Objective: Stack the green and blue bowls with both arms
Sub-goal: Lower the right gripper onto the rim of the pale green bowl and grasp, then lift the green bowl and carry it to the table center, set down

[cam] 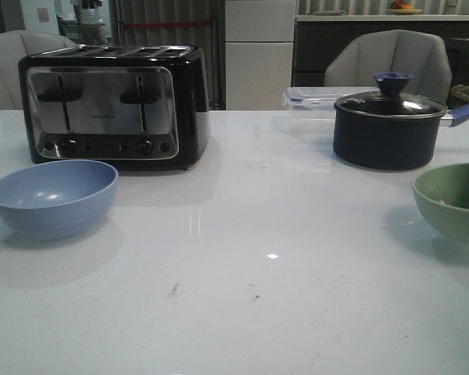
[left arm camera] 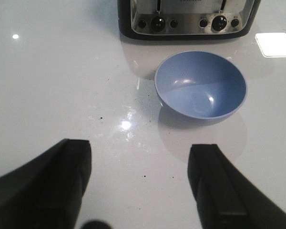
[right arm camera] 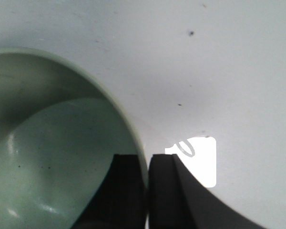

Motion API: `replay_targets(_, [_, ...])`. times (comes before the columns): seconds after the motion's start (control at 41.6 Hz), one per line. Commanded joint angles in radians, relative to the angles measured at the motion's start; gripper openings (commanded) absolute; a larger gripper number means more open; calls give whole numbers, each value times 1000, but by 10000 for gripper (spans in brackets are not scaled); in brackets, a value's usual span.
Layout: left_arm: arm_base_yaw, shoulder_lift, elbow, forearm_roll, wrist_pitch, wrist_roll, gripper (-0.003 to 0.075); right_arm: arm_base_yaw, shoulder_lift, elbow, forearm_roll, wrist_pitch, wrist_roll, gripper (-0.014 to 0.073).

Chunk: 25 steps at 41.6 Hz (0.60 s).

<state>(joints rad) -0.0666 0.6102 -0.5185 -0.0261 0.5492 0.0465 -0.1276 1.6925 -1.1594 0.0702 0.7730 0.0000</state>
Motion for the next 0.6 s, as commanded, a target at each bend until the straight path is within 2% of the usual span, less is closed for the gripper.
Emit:
replay_targets(0.0, [-5,7,-28,-2,-76,-8,498,71,-101,-69,11,8,-5,52])
replay_targets(0.361, [-5,7,-28,-2,-84,-8,498,424,-125,-82,77,-29,-5,52])
replay_targets(0.577, [-5,7,-28,-2,-84,-8,497,567,-67,-82,98,-91,-5,52])
